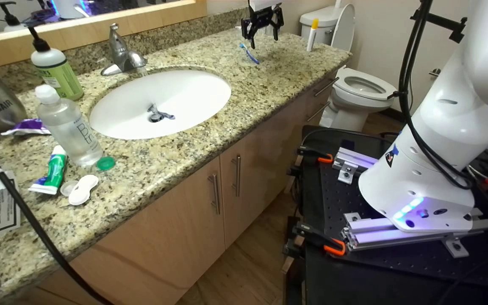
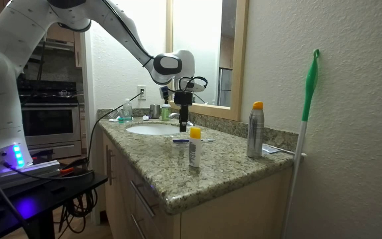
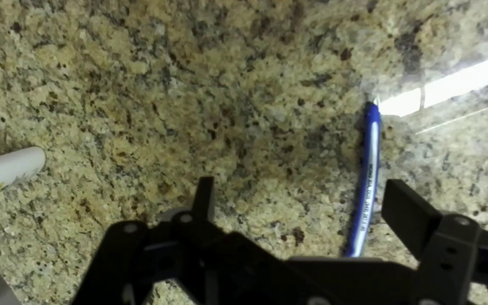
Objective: Wet the toothbrush under the tap then place it back on the counter
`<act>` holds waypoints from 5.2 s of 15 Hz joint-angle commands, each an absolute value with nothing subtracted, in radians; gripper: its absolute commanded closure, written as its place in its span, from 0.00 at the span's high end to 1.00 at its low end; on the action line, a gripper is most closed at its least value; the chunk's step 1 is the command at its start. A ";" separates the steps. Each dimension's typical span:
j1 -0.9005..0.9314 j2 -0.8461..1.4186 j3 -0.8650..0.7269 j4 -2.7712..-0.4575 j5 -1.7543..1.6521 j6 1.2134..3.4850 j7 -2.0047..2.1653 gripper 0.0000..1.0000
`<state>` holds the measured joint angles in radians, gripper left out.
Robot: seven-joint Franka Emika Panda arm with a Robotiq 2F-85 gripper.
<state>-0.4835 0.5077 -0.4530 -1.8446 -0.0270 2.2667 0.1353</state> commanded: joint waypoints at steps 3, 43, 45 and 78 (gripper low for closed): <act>-0.546 0.498 -0.391 -1.866 0.139 2.307 0.106 1.00; -0.500 0.578 -0.385 -1.693 0.057 2.047 0.116 0.03; -0.461 0.491 -0.395 -1.798 -0.016 2.097 0.055 0.03; -0.254 0.214 -0.199 -2.022 -0.247 1.899 -0.653 0.03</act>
